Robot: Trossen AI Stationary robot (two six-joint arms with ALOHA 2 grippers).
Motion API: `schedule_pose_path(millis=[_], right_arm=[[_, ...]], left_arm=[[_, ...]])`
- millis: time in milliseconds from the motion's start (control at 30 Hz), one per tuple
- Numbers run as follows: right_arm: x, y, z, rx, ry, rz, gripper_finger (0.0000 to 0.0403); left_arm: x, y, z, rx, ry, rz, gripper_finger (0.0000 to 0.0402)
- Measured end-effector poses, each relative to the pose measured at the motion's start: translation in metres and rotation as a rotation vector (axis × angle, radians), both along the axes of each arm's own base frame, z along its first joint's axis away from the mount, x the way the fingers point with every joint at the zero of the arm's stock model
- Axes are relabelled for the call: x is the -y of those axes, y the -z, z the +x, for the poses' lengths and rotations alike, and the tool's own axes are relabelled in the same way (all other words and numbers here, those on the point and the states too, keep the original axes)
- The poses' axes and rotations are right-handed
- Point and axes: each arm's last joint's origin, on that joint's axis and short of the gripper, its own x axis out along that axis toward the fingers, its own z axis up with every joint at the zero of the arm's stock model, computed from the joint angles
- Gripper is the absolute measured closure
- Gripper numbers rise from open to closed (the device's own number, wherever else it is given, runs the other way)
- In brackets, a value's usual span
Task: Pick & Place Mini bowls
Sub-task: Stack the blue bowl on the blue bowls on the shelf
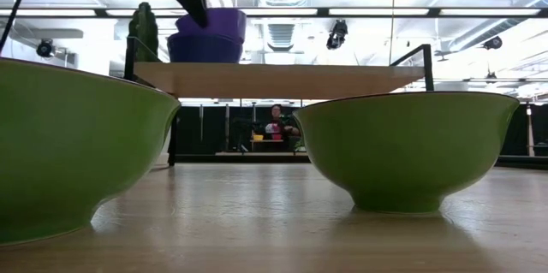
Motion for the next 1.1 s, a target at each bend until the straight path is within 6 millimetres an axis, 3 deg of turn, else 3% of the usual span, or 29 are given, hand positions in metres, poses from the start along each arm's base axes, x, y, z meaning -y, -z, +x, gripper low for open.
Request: schedule_pose_path(millis=[633, 967, 1100], right_arm=[[0.000, 0.002, 0.000, -0.007, 0.002, -0.004, 0.0165], [0.000, 0.009, 0.001, -0.028, 0.002, -0.011, 0.0165], [0.000, 0.017, 0.002, -0.059, 0.014, -0.008, 0.0165]], left_arm=[[-0.003, 0.004, -0.002, -0.047, -0.004, -0.058, 0.0397], [-0.003, 0.003, -0.001, -0.036, -0.018, -0.064, 0.0334], [-0.002, -0.006, -0.001, 0.002, -0.029, -0.073, 0.0319]])
